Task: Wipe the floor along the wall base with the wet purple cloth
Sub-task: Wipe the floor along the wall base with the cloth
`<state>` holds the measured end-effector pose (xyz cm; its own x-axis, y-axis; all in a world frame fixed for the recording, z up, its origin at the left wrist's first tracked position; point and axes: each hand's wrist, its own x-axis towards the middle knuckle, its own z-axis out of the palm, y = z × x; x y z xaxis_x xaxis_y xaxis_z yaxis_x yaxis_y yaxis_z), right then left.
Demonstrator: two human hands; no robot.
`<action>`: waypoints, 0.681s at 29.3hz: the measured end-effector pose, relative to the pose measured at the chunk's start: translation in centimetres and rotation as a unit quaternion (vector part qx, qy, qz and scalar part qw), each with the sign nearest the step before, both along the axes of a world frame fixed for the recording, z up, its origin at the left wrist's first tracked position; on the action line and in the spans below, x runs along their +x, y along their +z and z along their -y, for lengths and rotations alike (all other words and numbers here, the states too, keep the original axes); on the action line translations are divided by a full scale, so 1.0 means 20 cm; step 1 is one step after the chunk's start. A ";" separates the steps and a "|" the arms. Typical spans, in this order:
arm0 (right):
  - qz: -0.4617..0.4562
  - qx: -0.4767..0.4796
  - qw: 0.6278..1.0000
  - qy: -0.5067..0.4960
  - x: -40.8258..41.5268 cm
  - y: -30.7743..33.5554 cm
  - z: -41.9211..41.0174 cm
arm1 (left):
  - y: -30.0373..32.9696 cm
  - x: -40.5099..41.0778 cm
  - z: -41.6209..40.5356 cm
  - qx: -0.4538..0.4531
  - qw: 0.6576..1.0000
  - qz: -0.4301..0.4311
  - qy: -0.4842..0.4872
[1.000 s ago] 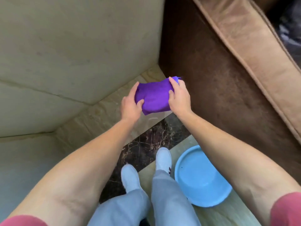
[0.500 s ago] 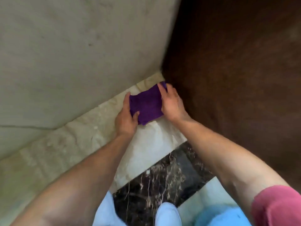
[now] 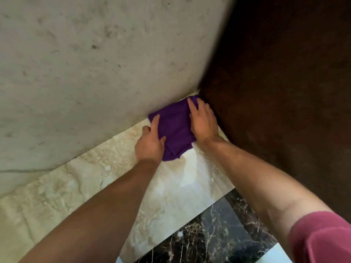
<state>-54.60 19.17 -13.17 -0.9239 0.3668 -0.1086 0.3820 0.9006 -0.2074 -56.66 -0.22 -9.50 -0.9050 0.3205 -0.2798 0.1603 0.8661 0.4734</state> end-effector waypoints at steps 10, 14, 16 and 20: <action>-0.031 0.029 0.999 0.029 0.15 -0.01 0.29 | -0.04 0.02 0.08 -0.122 0.968 -0.153 -0.156; 0.027 0.015 0.999 0.017 0.10 -0.08 0.34 | -0.05 0.08 0.15 -0.079 0.987 -0.112 -0.078; 0.023 0.023 0.999 0.035 0.07 -0.09 0.26 | -0.06 0.10 0.25 -0.106 0.985 -0.109 -0.079; 0.036 0.030 0.993 0.108 0.03 -0.07 0.06 | -0.07 0.08 0.45 -0.197 0.972 -0.042 -0.117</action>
<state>-53.95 17.93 -14.56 -0.9722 0.1693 -0.1616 0.1910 0.9729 -0.1300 -54.96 -9.15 -10.92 -0.8452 0.4025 -0.3517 0.3980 0.9131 0.0886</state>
